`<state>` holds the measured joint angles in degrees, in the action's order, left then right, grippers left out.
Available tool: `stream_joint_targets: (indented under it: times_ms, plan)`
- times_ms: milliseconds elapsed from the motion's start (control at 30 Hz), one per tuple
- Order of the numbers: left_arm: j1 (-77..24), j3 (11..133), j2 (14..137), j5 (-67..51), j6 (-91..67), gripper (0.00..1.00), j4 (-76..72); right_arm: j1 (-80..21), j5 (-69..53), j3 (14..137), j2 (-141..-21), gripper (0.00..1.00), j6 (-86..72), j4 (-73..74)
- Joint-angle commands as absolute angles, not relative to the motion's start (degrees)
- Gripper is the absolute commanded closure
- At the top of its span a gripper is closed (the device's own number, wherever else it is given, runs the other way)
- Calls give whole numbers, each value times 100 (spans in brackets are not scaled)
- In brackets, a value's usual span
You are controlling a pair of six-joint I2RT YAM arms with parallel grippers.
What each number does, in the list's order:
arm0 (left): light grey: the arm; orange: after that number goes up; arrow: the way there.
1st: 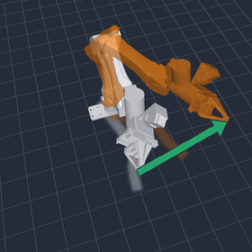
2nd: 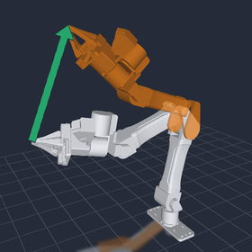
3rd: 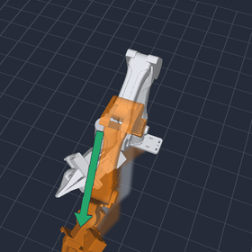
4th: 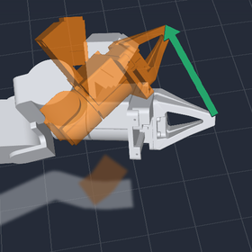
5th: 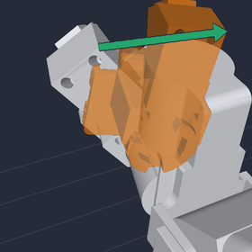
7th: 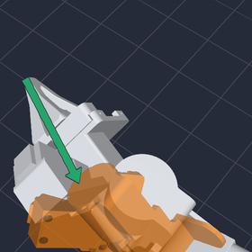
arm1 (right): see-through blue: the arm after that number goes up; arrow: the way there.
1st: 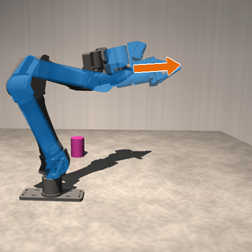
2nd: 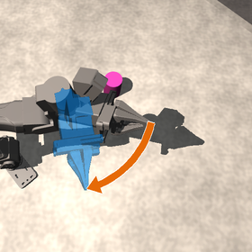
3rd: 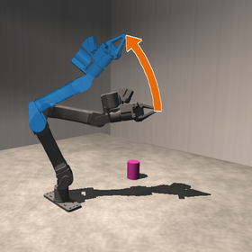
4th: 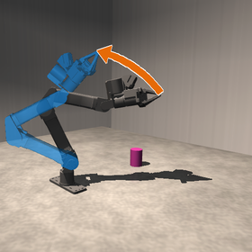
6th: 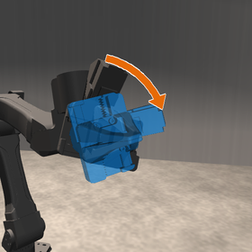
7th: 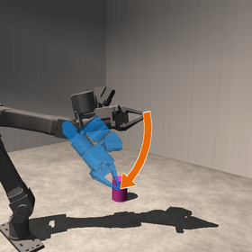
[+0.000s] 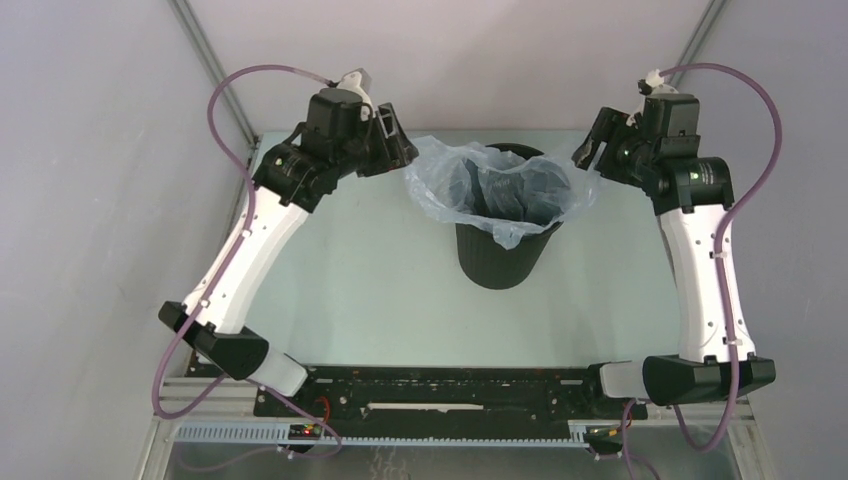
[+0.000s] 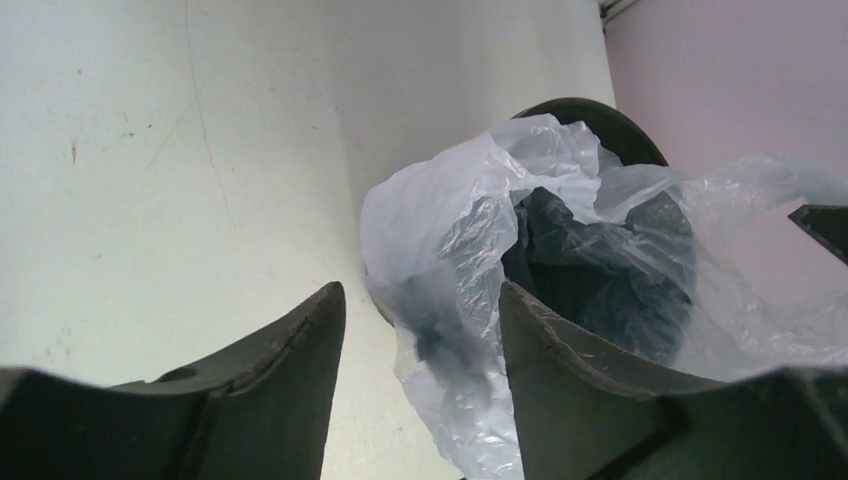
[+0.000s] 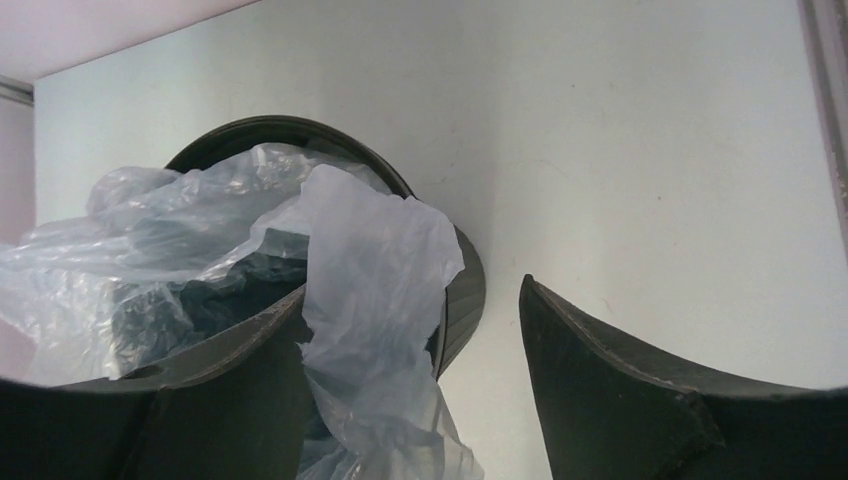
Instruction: Put the trash bags into the trash bin
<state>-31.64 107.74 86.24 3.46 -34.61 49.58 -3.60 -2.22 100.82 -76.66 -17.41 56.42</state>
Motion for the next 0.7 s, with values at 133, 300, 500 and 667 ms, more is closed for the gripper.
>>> stream_joint_targets:
  times_ms: [133, 300, 500, 667]
  plan:
    - [-3173, 11116, 8810, 389, -3379, 79, 4780, -284, 192, 9898, -7716, 71, -1901, 5121]
    - [-3040, 10981, 8862, -92, -3835, 85, 3693, 417, -587, 9361, -7648, 92, -2473, 4441]
    - [-2677, 10518, 8928, -278, -4452, 97, 2960, 900, -1228, 9114, -7986, 100, -2729, 4121]
    - [-2419, 10182, 9014, -545, -4590, 99, 2352, 993, -1373, 8961, -8176, 100, -2801, 3816]
